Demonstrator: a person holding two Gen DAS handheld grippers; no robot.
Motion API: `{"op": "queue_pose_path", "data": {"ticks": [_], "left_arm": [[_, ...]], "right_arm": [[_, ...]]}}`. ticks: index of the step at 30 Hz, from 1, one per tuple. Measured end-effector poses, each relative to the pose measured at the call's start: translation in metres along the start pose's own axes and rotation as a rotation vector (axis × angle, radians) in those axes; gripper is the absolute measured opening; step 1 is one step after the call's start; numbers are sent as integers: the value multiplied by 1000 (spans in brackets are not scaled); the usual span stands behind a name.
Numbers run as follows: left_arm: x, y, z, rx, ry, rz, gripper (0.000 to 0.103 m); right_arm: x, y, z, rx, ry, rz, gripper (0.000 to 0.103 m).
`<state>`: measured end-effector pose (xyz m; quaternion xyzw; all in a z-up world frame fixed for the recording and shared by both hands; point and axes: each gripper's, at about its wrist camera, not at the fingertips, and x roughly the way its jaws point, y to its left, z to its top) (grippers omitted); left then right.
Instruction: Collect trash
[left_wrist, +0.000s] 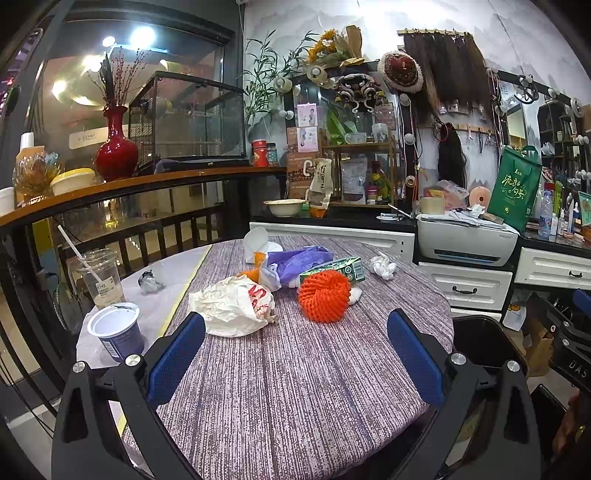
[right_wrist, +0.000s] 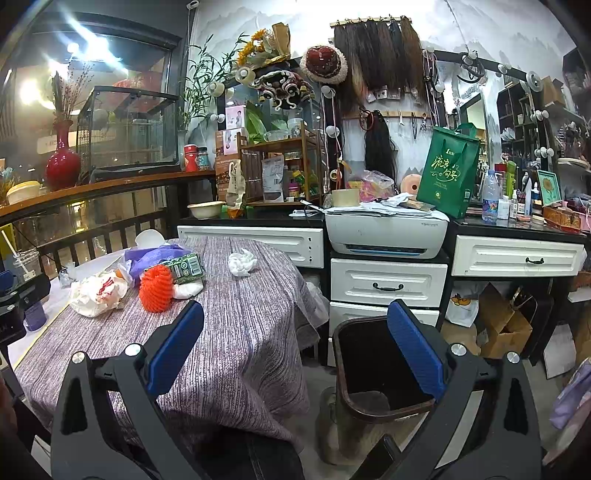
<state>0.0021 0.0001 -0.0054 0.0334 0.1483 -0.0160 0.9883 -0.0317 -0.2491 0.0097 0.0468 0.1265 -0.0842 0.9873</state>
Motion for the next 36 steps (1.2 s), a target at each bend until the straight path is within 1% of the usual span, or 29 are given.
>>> {"op": "queue_pose_path", "data": {"ticks": [29, 36], "left_arm": [[0, 0, -2, 0, -1, 0, 98], [0, -1, -5, 2, 10, -1, 98]], "right_arm": [[2, 0, 1, 5, 11, 1, 98], [2, -1, 1, 6, 16, 3, 98]]}}
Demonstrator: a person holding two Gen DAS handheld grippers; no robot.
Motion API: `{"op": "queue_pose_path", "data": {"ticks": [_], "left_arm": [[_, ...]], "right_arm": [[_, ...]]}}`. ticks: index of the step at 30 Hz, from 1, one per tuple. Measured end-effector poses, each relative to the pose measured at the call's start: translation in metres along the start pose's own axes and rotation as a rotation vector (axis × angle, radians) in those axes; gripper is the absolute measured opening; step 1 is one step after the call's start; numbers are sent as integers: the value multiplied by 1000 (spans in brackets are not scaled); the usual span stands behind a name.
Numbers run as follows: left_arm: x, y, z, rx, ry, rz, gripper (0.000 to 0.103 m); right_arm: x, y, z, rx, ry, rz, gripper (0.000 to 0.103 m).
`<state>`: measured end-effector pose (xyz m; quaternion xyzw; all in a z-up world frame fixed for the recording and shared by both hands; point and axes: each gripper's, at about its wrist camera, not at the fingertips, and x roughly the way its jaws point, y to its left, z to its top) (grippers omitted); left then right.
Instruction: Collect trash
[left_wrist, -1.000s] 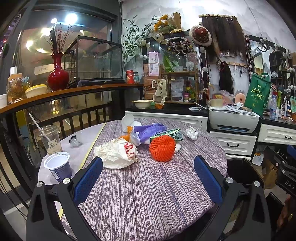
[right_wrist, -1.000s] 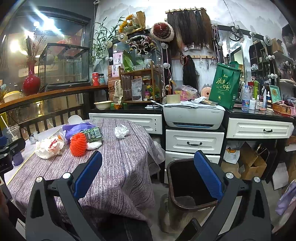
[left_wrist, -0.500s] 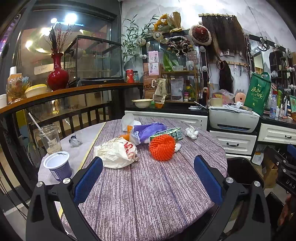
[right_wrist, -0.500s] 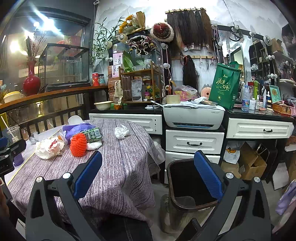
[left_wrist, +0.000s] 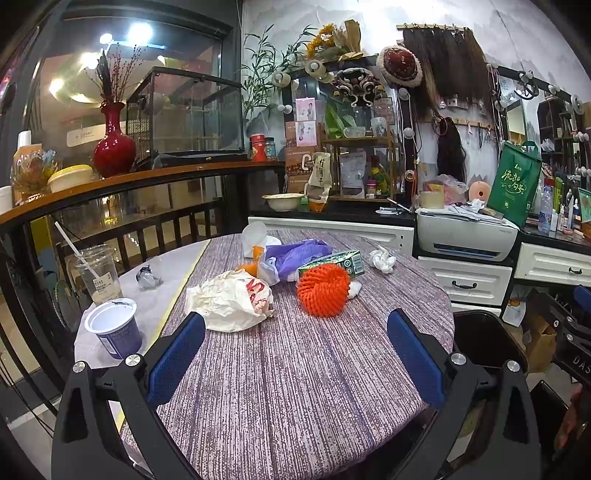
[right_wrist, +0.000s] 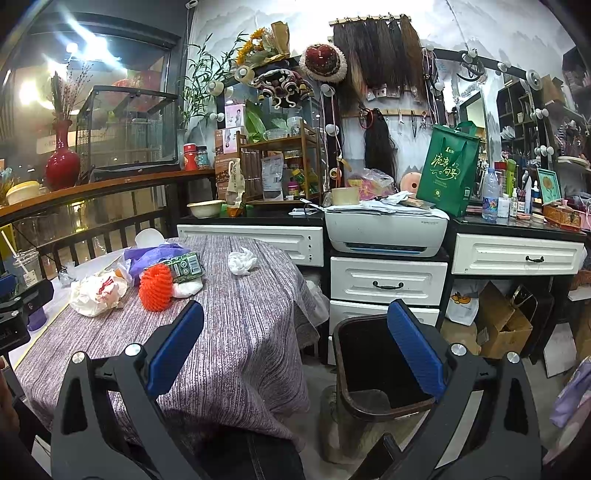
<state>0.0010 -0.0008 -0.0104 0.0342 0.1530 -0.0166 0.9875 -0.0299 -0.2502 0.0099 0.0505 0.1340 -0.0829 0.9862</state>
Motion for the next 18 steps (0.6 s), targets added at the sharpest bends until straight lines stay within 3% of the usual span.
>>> {"op": "queue_pose_path", "data": {"ticks": [18], "left_arm": [[2, 0, -4, 0, 9, 0, 98]], "right_arm": [[1, -1, -1, 0, 8, 1, 98]]}}
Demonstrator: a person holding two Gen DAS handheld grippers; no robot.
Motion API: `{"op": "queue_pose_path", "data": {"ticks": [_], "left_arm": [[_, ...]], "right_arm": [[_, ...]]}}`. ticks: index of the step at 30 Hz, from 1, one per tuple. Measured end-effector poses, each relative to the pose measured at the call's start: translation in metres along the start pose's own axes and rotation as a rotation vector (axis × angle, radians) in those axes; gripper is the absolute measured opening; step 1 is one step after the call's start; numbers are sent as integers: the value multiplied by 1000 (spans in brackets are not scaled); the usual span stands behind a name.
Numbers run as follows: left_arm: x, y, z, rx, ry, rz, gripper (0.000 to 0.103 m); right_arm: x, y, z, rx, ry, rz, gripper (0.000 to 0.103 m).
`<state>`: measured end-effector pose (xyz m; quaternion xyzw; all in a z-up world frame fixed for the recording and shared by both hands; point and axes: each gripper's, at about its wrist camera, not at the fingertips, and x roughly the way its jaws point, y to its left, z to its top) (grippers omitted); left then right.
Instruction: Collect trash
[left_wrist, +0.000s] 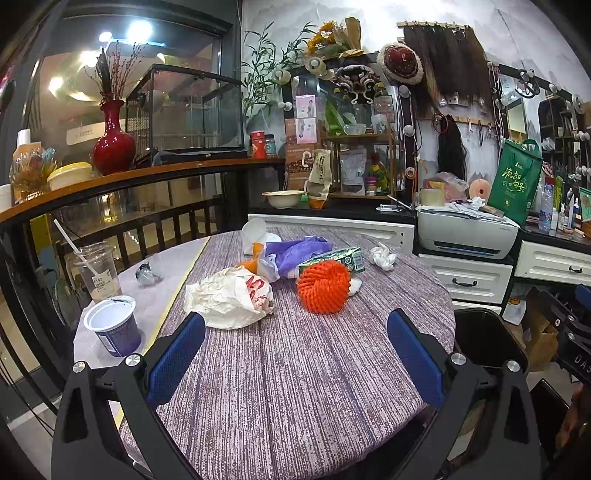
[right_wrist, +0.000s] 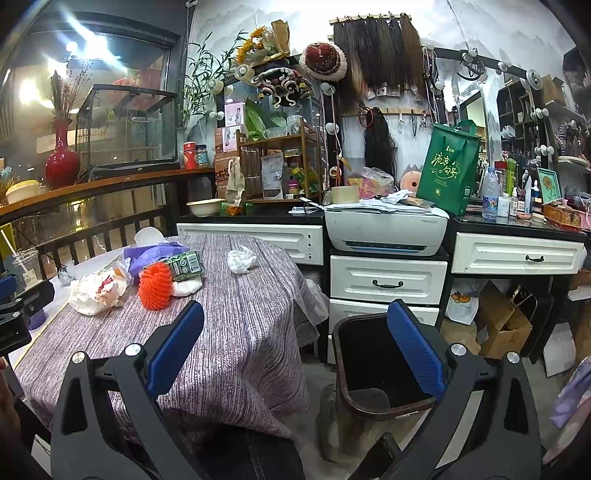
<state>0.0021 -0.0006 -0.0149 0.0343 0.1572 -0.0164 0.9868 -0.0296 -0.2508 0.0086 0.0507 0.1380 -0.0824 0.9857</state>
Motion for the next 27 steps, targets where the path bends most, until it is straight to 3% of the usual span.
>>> {"op": "queue_pose_path", "data": {"ticks": [10, 20, 23, 27], "left_arm": [[4, 2, -2, 1, 23, -5, 98], [23, 5, -7, -14, 140, -43, 98], [30, 7, -9, -16, 182, -54, 98], [42, 8, -12, -9, 235, -61, 98]], "right_arm": [[2, 1, -2, -3, 6, 0, 98], [16, 9, -11, -37, 94, 26, 98], [24, 14, -13, -60, 141, 61, 98], [48, 28, -13, -126, 247, 190, 98]]}}
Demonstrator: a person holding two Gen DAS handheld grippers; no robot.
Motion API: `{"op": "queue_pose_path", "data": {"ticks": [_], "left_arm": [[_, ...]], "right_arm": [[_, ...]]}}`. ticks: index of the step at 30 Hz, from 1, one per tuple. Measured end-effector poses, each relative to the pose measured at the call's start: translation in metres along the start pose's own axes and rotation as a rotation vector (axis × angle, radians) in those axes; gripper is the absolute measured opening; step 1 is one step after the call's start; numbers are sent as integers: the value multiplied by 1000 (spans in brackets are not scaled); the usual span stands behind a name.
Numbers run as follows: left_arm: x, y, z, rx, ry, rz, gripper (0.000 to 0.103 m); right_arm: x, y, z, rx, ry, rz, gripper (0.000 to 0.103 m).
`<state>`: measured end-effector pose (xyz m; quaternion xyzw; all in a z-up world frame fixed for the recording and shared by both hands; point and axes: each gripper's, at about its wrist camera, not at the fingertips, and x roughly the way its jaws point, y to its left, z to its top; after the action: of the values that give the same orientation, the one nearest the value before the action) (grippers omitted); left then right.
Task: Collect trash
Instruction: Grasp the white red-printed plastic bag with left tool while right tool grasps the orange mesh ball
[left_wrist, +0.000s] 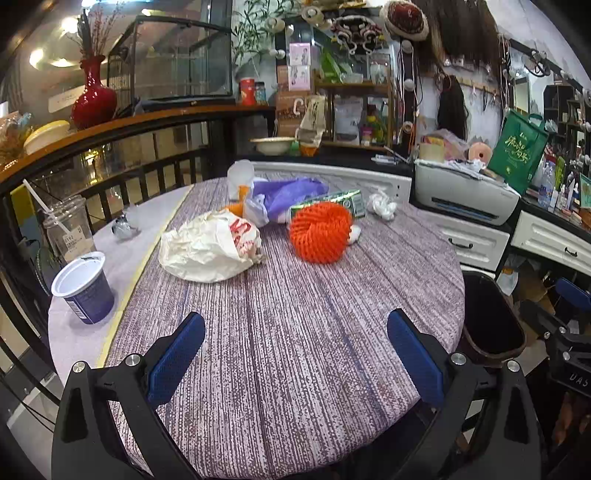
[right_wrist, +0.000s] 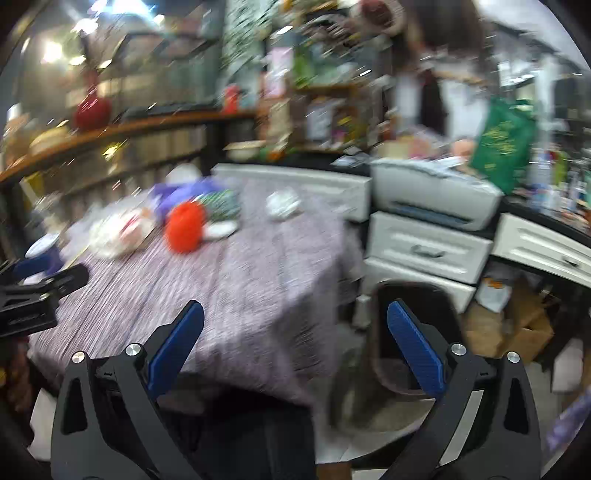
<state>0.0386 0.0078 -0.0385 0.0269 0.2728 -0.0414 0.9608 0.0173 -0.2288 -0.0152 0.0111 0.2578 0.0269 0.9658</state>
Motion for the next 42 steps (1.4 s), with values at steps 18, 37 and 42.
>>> {"op": "queue_pose_path", "data": {"ticks": [18, 37, 42], "left_arm": [[66, 39, 27, -34, 185, -48, 98], [106, 79, 52, -83, 275, 13, 98], [127, 73, 63, -40, 297, 47, 98]], "right_arm": [[109, 46, 63, -46, 230, 262, 98], [211, 116, 111, -203, 343, 347, 75], [220, 123, 108, -218, 378, 364, 49]]}}
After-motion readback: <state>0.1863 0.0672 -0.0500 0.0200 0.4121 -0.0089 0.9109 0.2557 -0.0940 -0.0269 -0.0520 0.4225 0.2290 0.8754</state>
